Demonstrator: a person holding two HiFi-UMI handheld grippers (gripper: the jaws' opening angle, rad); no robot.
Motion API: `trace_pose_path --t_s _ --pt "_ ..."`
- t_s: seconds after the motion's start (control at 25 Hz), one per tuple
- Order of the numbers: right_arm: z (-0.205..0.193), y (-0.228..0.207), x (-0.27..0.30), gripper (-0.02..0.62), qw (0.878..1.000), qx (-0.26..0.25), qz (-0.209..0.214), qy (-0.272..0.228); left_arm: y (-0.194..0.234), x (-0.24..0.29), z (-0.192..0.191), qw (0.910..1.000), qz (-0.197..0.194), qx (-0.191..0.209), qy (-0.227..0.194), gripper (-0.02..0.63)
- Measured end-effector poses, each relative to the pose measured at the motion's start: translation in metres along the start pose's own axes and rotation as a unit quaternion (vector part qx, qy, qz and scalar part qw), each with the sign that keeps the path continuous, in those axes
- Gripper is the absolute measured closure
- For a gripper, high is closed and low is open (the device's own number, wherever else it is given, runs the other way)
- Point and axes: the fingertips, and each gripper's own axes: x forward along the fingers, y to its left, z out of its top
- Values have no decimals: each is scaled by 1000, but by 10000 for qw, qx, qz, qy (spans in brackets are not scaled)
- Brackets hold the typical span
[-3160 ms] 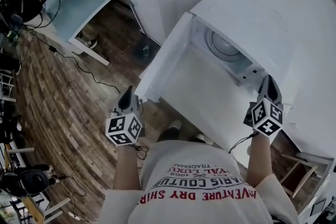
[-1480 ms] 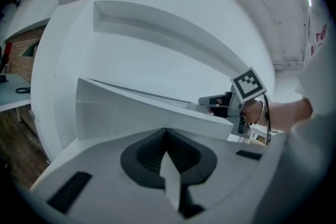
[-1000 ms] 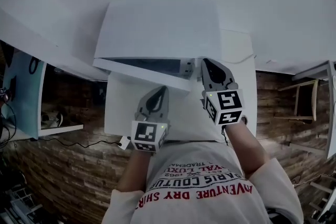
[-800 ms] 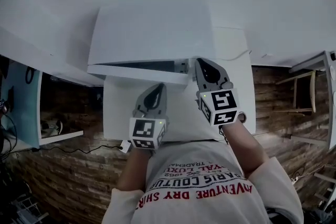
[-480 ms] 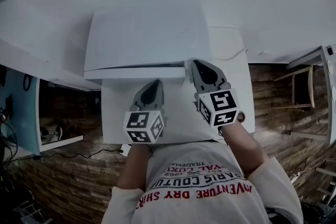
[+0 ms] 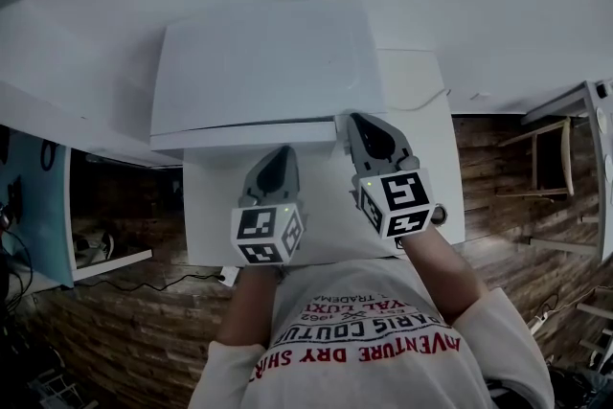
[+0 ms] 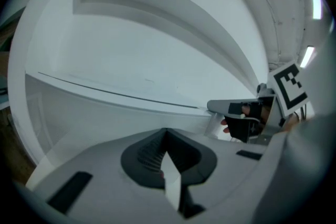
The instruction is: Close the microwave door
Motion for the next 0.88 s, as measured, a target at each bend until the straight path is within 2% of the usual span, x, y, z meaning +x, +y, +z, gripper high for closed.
trace_pose_path --t_s 0.12,0.28,0.44,0.72,0.88 --pt "0 1 0 588 10000 29 22 3 3 7 3 9999 0 -156 35 609" --pt "1 1 0 588 10000 11 56 -6 4 9 5 10000 19 -10 67 609" --pt "1 0 0 588 10000 23 47 -34 3 9 5 9999 -11 -89 57 609" --pt "-1 0 0 588 10000 -25 -3 25 3 8 4 9998 -62 175 40 609" --pt "0 1 -1 588 9999 90 -41 79 4 -5 18 9989 -128 360 -260 609"
